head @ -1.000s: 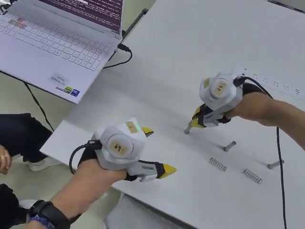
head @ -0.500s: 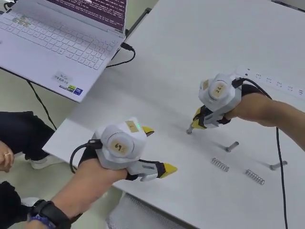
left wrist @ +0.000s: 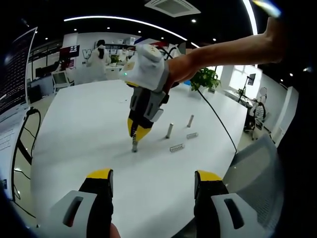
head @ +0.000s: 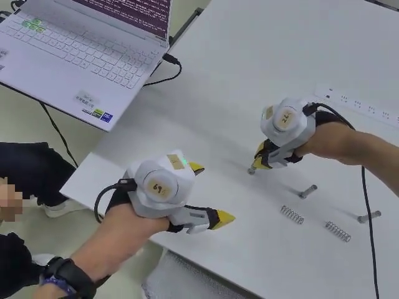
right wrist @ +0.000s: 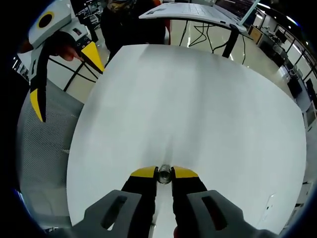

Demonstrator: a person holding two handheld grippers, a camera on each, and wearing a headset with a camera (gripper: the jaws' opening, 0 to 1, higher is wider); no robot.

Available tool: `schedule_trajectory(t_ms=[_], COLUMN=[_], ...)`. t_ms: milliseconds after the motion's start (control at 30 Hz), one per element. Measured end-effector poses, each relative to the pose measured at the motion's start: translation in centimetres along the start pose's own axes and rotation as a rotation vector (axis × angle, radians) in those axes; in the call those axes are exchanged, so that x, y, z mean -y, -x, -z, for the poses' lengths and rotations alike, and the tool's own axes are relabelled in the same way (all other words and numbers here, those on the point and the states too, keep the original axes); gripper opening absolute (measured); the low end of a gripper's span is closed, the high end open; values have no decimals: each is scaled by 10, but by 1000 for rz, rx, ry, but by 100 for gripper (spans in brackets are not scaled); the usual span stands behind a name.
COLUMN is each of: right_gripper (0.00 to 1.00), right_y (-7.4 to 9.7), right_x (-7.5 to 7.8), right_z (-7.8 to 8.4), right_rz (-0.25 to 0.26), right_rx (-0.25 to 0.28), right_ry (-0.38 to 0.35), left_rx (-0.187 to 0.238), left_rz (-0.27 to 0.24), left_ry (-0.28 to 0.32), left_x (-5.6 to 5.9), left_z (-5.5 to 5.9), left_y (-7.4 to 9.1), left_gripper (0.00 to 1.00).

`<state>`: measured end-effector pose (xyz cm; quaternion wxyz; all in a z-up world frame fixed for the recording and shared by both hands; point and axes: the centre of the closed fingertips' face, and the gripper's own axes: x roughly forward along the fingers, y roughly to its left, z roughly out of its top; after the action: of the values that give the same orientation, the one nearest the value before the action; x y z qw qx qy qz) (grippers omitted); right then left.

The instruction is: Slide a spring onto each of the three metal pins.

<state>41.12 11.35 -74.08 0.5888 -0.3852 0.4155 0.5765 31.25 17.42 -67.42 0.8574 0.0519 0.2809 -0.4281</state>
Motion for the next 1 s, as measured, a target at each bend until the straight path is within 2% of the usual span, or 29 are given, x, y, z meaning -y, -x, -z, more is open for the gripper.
schedule_trajectory(t_ms=[1000], right_gripper=[12], right_y=[-25], right_x=[-1], right_z=[10], right_rz=[-37], right_rx=[-52], right_ry=[20], left_rx=[2], left_rz=[-5], left_ry=[3], left_x=[-3], left_z=[-1], left_y=[2], left_gripper=[63])
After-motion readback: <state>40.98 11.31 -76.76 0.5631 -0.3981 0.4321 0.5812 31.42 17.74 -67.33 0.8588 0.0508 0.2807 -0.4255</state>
